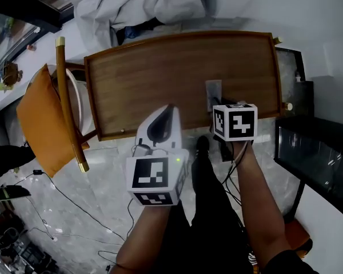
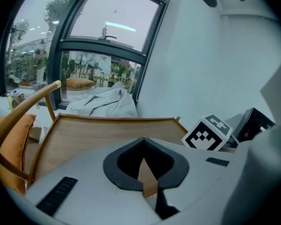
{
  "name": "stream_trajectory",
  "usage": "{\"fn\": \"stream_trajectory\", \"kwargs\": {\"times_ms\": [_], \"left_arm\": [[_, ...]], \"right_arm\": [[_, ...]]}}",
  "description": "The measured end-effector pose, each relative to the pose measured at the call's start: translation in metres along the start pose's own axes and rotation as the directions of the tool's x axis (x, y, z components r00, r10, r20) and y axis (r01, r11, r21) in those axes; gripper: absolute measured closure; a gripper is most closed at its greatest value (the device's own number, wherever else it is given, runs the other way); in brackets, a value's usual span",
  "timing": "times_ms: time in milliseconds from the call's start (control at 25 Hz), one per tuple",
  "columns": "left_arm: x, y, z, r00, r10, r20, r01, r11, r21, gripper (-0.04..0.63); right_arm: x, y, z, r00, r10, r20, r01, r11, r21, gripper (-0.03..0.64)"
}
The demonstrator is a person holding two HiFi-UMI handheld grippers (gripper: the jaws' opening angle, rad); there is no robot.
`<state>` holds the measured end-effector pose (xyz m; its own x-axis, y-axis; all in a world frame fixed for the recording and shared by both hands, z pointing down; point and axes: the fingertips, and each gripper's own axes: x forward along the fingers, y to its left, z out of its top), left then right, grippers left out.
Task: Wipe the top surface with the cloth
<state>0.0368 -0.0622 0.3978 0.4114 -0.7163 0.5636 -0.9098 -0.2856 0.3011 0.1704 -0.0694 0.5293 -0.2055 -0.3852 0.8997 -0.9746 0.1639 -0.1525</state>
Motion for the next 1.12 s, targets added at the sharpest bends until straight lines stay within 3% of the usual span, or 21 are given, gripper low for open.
{"fn": "stream_trajectory", "kwargs": {"times_ms": [320,600,920,1120], "left_arm": [[0.042,-0.074,-0.018,0.997,-0.061,-0.047,0.062,0.998,0.023,0.584],[0.067,-0.125,-0.025,0.992,-0.107,-0.064,0.109,0.993,0.037,0.584],[0.074,-0.139,-0.030,0.992,-0.100,-0.076,0.104,0.994,0.045,0.584],[0.061,-0.124,-0.034,0.994,-0.080,-0.072,0.083,0.996,0.040,0.584]], "right_arm": [[-0.024,-0.102,-0.003,0.995,-0.093,0.031,0.091,0.993,0.072,0.580],[-0.047,-0.170,-0.003,0.981,-0.184,0.063,0.169,0.967,0.189,0.580],[-0.059,-0.198,-0.007,0.965,-0.252,0.071,0.227,0.941,0.249,0.580],[-0.074,-0.183,0.007,0.949,-0.262,0.178,0.212,0.943,0.256,0.580]]}}
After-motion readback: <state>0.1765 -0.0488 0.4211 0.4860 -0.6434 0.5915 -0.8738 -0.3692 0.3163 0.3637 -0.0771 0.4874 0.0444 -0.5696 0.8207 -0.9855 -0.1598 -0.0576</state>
